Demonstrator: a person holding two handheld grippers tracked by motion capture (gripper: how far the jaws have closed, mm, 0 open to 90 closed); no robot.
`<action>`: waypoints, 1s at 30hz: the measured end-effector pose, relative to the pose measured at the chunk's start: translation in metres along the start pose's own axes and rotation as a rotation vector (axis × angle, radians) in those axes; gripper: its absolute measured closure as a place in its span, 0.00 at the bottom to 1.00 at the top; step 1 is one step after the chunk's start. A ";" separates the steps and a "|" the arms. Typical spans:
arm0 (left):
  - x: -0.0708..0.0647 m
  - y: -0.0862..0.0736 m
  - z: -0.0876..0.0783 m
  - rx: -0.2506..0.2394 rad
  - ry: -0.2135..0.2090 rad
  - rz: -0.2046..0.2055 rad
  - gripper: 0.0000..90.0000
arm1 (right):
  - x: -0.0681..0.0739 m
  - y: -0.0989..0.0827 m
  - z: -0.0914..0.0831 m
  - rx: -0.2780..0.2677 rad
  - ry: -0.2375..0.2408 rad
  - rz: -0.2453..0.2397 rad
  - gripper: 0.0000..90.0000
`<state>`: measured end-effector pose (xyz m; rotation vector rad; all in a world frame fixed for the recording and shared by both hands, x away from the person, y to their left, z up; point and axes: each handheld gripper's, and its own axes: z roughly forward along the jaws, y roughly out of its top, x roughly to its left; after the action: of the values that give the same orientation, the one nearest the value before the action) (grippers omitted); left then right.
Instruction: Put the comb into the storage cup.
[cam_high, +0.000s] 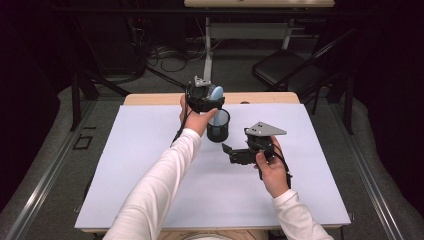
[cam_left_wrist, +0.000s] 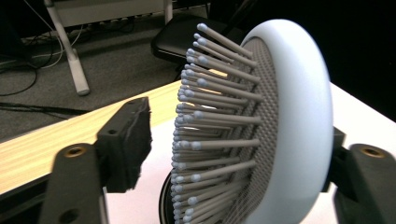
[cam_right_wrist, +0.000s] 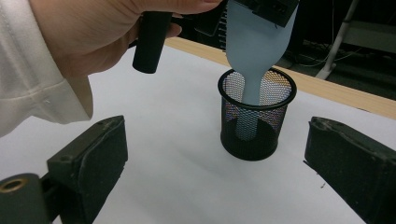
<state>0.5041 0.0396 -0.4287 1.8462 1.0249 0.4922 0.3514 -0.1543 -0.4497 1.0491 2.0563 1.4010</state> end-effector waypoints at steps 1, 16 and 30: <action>0.000 0.000 0.001 -0.005 0.001 -0.008 0.28 | 0.000 0.000 0.000 0.000 0.000 0.000 0.06; 0.001 -0.002 0.002 0.014 0.009 -0.048 0.15 | 0.000 0.000 0.000 0.002 -0.001 0.000 0.06; 0.002 -0.001 -0.001 -0.006 -0.017 -0.108 0.04 | 0.001 -0.001 0.002 0.007 -0.001 -0.003 0.06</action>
<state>0.5039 0.0421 -0.4289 1.7762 1.1045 0.4138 0.3520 -0.1523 -0.4509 1.0490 2.0622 1.3929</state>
